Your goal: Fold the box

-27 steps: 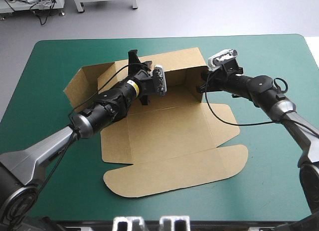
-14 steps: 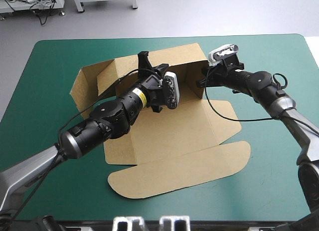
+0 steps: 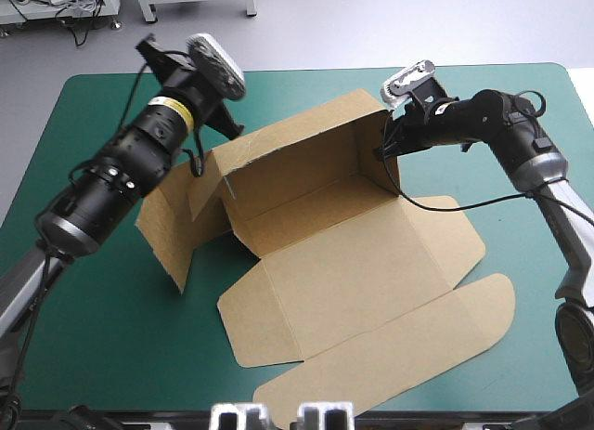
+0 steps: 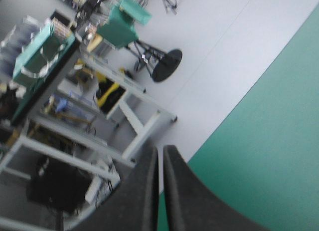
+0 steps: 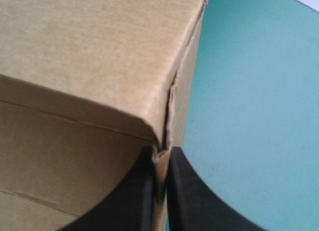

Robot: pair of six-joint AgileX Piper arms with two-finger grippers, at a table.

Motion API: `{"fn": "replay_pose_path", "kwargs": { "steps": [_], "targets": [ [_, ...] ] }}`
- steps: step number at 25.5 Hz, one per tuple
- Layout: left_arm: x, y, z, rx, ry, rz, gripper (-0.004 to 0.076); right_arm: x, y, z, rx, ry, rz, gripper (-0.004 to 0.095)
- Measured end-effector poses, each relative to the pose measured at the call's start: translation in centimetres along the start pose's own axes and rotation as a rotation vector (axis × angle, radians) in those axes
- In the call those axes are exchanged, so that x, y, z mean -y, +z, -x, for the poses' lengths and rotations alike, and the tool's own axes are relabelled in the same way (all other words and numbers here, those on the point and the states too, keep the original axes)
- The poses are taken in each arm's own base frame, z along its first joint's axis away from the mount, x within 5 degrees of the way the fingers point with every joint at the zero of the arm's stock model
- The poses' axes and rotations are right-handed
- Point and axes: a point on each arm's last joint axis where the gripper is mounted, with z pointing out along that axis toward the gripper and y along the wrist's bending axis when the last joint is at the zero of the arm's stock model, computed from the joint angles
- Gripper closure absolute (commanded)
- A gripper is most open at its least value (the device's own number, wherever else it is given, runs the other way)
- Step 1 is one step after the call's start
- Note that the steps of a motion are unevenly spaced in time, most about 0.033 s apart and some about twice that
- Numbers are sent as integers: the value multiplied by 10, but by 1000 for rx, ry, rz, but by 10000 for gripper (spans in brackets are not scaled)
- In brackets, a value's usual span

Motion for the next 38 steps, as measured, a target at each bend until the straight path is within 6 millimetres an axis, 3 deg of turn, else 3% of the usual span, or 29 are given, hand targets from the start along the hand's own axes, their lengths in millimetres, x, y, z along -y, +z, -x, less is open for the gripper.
{"fn": "replay_pose_path", "kwargs": {
  "steps": [4,7,10,13,18,23,25,28,32,38],
  "targets": [
    [-47,-4,-46,-249,-164,-72,706,3,-22,7,-129,-28,-22,928],
    [-61,-13,-79,-357,-332,-230,709,0,-31,6,-208,-28,8,928],
    [-75,-23,-102,-428,-443,-275,711,-2,-33,0,-286,-10,24,928],
    [-86,-31,-120,-491,-488,-262,714,5,-16,-5,-341,27,9,928],
    [-90,-34,-124,-505,-503,-257,721,17,12,3,-342,84,16,928],
    [-90,-34,-124,-506,-500,-256,722,32,55,11,-298,126,19,897],
    [-90,-34,-125,-513,-491,-251,722,37,67,14,-284,134,16,816],
    [-91,-34,-126,-528,-487,-247,722,41,80,15,-293,145,14,582],
    [-91,-35,-127,-535,-484,-246,722,43,80,14,-352,141,18,310],
    [-91,-35,-127,-539,-481,-241,734,40,50,37,-258,146,1,284]
  ]
}}
